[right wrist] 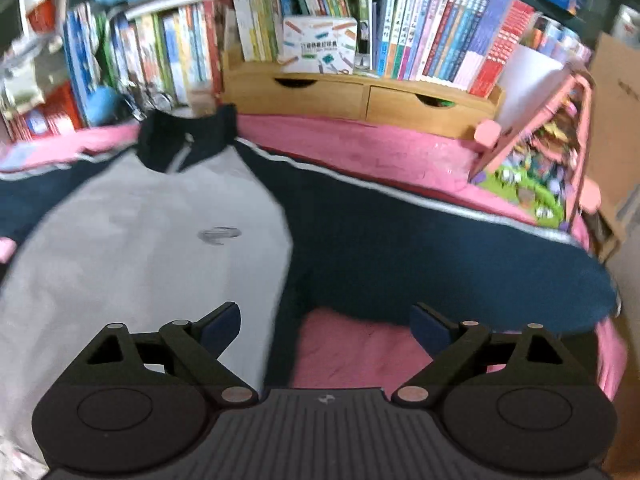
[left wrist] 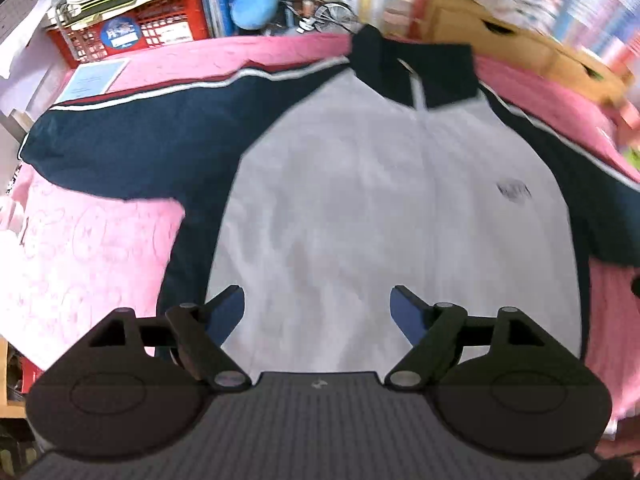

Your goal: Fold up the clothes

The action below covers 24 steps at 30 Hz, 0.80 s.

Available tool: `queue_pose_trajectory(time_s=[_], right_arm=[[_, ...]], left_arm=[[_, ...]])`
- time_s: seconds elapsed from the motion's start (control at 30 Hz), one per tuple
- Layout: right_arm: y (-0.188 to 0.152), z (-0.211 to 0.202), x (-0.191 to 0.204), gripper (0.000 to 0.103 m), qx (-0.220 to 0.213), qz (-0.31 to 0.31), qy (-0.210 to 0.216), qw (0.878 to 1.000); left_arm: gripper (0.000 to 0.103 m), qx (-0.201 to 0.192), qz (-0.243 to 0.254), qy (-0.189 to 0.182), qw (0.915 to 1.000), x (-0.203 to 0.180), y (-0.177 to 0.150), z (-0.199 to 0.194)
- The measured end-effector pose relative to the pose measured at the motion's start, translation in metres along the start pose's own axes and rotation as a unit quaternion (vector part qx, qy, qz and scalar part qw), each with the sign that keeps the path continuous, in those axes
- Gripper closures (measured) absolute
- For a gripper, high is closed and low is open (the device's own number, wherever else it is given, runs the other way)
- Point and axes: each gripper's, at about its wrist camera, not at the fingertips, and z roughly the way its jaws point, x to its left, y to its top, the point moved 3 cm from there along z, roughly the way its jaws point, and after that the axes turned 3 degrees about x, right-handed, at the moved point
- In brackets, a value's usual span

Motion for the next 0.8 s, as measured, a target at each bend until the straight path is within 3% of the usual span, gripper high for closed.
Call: queue_pose_trajectory(time_s=[0.1,0.23,0.33,0.47,0.6,0.8], right_arm=[[-0.026,-0.036,0.022,0.009,0.003,0.029,0.002,1.000],[-0.074,-0.092,0.059,0.008,0.010,0.056,-0.029,0.998],[-0.112,-0.133,0.095,0.002,0.008,0.047,-0.030,0.998],[-0.155,-0.174,0.140,0.001,0.016,0.021,-0.052,0.998],[-0.171,-0.205,0.166,0.001,0.010,0.008,-0.059,0.998],[-0.159,-0.243,0.181,0.000,-0.050,-0.076,-0.092,0.992]], left_arm=[[0.022,0.012,0.012,-0.022,0.9996,0.003,-0.027,-0.012],[0.022,0.023,0.033,-0.037,0.9985,0.020,-0.069,-0.030],[0.018,0.013,0.057,-0.054,0.9969,0.031,-0.100,-0.049],[0.018,0.008,0.087,-0.071,0.9936,0.037,-0.128,-0.067],[0.017,-0.001,0.112,-0.083,0.9903,0.037,-0.145,-0.087],[0.015,-0.038,0.180,-0.101,0.9778,0.008,-0.155,-0.111]])
